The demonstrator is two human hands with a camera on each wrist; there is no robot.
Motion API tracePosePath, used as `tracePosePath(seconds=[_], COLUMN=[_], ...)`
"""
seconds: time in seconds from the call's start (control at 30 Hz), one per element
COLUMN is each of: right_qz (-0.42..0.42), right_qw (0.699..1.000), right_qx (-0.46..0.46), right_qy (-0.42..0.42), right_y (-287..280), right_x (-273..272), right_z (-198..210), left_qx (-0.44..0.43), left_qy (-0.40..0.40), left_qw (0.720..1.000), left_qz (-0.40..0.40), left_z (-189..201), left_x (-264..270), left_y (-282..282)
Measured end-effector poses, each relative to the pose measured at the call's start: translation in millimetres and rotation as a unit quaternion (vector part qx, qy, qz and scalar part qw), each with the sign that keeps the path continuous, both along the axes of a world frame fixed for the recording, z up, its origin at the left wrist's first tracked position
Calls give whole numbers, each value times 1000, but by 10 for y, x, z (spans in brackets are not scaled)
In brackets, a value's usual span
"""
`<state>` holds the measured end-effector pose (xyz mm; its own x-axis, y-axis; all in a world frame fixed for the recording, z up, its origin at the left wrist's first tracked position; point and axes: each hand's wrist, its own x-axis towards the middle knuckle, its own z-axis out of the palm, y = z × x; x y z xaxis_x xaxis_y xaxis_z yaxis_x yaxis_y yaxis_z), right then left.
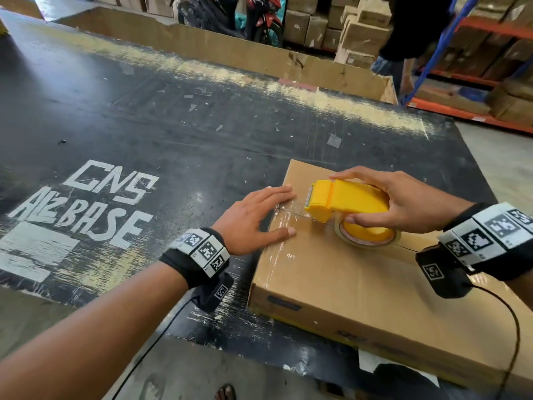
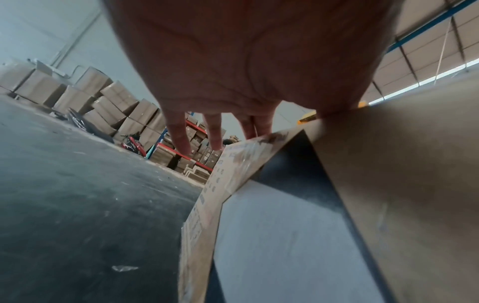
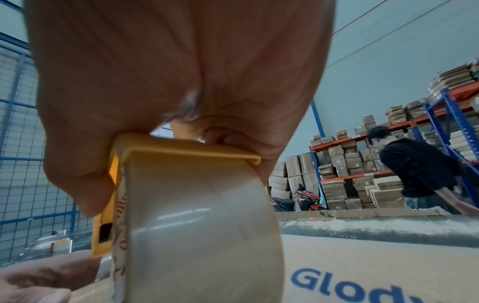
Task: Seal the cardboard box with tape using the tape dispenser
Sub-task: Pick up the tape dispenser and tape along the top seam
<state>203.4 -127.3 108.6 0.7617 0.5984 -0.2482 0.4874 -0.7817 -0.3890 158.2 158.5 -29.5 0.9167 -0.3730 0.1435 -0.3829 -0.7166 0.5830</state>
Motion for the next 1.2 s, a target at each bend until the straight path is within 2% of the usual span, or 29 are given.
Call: tracePosePath(seconds=[0.17,0.4,0.5,0.73,0.87,1.0,1.1,1.2], right_qz=[6,-48,-64,-22,-9,0,7,18], right_qw=[1000,999,997,994,994,996,996,997], right_qx=[1,20,31,103,108,91,71,47], right_qy=[-3,-1,-10,2,-7,-23,-47,-56], right_y=[-303,-1921,-2326,-2410,-2461,-2462,-2411,-2366], right_x=[2,-225,-293,-227,-203,-167,-136,-91], right_z=[-5,127,94,-37,-93,-102,-113,-127], left_qx=[26,98,145,314,307,297,300,318], left_qy=[5,41,49,64,111,176,193,184], left_qw=[1000,994,988,947,945,938,931,924], left_qz=[-7,-2,-2,36,30,33,75,103], left_z=[50,210,334,797,904,764,593,516], left_x=[0,-22,-47,-175,-405,-448,-400,-412], left_y=[3,-26,-62,-519,-1413,-2333,-2720,-2845])
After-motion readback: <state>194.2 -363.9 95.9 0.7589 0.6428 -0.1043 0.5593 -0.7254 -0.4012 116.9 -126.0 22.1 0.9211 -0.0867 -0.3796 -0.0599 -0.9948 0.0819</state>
